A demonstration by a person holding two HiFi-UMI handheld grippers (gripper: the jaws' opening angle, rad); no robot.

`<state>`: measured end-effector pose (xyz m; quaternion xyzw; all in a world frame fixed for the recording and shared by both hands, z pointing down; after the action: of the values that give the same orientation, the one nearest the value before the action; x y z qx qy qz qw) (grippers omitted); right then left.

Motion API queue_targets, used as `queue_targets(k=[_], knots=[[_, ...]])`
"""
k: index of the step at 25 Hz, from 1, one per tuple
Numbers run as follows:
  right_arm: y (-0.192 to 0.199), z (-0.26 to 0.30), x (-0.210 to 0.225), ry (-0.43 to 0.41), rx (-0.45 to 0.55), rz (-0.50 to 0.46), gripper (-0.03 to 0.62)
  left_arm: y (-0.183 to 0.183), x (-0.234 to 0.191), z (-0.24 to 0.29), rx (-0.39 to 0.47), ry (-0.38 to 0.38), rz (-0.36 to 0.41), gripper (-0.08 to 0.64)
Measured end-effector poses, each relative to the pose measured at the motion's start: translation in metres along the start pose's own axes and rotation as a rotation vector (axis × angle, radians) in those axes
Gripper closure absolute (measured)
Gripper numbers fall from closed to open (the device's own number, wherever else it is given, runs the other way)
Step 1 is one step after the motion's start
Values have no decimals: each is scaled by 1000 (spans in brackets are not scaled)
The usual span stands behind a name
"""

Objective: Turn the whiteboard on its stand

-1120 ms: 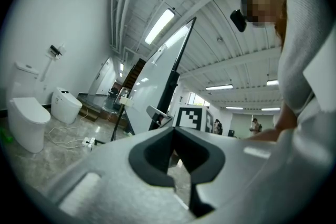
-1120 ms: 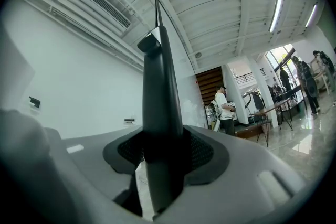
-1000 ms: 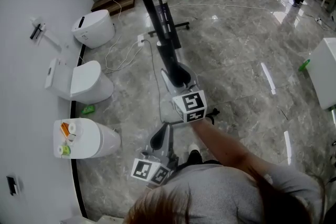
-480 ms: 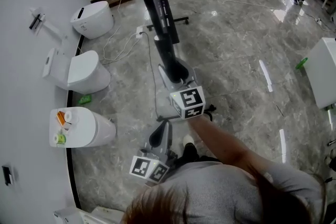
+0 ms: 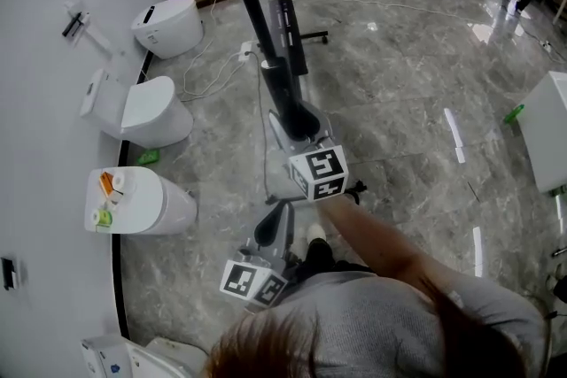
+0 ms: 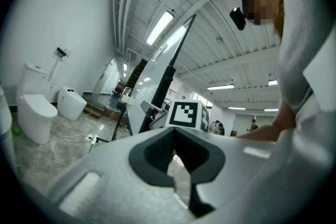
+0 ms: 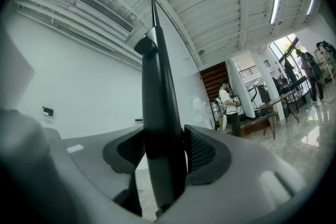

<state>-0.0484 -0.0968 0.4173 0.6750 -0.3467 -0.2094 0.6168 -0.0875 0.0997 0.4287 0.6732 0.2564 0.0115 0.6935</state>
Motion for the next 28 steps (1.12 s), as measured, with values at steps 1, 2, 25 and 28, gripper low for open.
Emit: queue_targets(k=[1, 2, 25, 28], knots=[[3, -4, -3, -4, 0, 2, 391, 3, 2, -4, 2, 0, 3, 563], [7, -8, -7, -8, 2, 4, 390, 8, 3, -9, 6, -1, 4, 563], [-14, -53, -33, -77, -10, 51, 390, 3, 44, -38, 21, -76, -40, 563], [-21, -56, -35, -86, -16, 56, 392, -5, 50, -35, 15, -59, -31, 563]])
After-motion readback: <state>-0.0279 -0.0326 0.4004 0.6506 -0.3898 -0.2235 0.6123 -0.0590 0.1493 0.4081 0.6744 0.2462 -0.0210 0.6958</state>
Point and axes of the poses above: the fingertips, and each gripper's own axes: z forward along the fingers, x to its right, y out of its underside, the point moved 6 cm from there along -z, backward along the fingers, and after that the axes turned 2 degrees about -y, right-handed, at the moved point
